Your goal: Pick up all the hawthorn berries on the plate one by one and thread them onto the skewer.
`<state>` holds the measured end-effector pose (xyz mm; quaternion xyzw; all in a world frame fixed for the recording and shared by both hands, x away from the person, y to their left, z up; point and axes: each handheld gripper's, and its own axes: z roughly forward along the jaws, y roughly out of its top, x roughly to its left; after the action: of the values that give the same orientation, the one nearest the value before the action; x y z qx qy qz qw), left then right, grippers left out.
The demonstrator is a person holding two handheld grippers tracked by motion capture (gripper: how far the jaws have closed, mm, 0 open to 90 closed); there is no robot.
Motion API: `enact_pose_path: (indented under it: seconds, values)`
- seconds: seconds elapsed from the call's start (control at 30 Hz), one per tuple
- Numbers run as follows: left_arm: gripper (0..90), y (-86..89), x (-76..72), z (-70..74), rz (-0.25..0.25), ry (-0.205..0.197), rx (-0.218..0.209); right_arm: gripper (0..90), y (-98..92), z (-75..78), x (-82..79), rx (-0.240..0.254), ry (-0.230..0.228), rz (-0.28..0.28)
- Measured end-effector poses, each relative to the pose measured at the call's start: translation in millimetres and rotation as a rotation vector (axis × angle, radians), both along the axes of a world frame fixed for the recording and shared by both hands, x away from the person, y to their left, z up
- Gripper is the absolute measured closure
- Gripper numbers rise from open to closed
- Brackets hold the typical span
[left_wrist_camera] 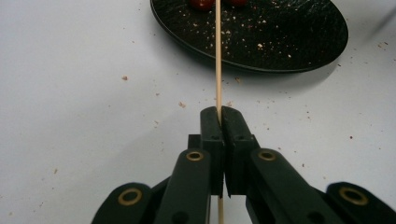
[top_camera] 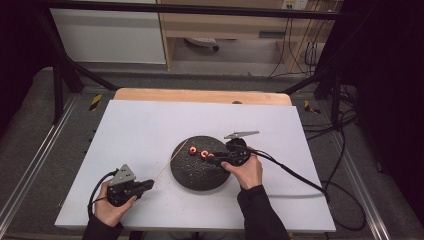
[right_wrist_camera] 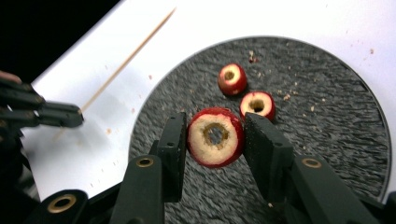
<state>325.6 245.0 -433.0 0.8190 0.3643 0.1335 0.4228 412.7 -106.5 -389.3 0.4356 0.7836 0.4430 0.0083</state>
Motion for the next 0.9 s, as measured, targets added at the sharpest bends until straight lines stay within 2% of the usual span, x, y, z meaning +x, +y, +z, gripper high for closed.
enact_pose_path:
  seconds: [0.43, 0.57, 0.9]
  values:
    - [87.7, -9.0, -2.9, 0.2, 0.010, -0.024, -0.002, 61.1, -10.7, -15.5, -12.6, 0.282, -0.087, -0.143]
    - [87.7, -13.1, -4.9, 0.8, 0.004, -0.033, -0.006, 61.2, -10.5, -22.8, -15.1, 0.338, -0.107, -0.177]
    - [87.6, -17.1, -7.8, -0.2, -0.003, -0.034, -0.016, 61.3, -1.8, -33.8, -17.9, 0.417, -0.145, -0.234]
